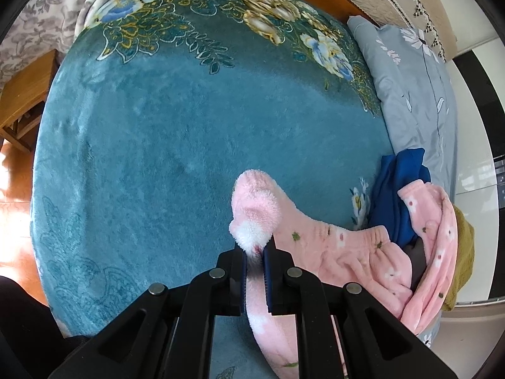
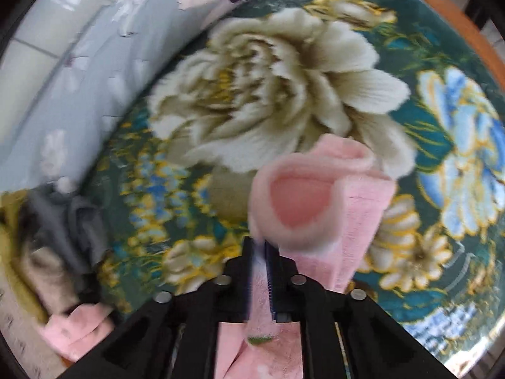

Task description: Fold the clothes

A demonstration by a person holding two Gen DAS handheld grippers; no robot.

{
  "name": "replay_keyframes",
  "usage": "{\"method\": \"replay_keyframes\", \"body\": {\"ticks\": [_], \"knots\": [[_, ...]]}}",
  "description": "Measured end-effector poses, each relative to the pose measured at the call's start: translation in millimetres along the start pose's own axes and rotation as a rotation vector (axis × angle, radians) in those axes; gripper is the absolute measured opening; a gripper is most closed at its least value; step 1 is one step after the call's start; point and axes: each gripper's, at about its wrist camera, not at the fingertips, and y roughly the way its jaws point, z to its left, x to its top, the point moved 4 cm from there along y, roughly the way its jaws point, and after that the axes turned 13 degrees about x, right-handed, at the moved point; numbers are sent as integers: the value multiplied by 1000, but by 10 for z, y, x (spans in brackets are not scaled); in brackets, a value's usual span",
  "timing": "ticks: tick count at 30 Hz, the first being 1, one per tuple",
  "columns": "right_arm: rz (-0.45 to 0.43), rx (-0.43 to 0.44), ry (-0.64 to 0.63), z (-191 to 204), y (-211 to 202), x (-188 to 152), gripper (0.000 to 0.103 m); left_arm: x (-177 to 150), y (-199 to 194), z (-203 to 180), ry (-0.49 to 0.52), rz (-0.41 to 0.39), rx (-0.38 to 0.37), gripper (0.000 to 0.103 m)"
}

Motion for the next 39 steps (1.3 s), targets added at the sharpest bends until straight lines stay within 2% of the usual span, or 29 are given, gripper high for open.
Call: {"method": "replay_keyframes", "body": {"ticks": [1,5,8,10,14,18,24,29,30,34,37,39], "knots": [[-23,21,-16,-18,-94,-9,34,-1,9,-9,2,2,2,9],[-131,39,-17,-269,-502,-72,35,-7,44,-41,11,9,10,9],[-150,31,72,-628,-632,-180,35,-6,59,-51,13,11,12,9],[-131,65,138,-825,-583,-286,36,-7,63,-53,15,13,14,9],[-145,87,236,-1040,-559,-401,36,-13,54,-50,19,14,17,9],[-211,92,267,-1187,-655,-423,36,-16,31,-9,6,15,6,9],[-197,101,290,-1348,-700,-527,37,-21,14,-20,9,12,1,9],[-322,148,298,-1343,-916,-598,37,-19,4,12,-8,19,-11,9],[-323,152,289,-1333,-939,-588,37,-19,7,21,-15,23,-15,9],[-233,98,276,-1363,-817,-594,36,-18,13,0,-10,19,-15,9],[-197,146,330,-1382,-633,-603,36,-19,4,-7,-4,16,-18,9],[-196,146,338,-1354,-567,-571,36,-15,5,2,-6,18,-21,9]]}}
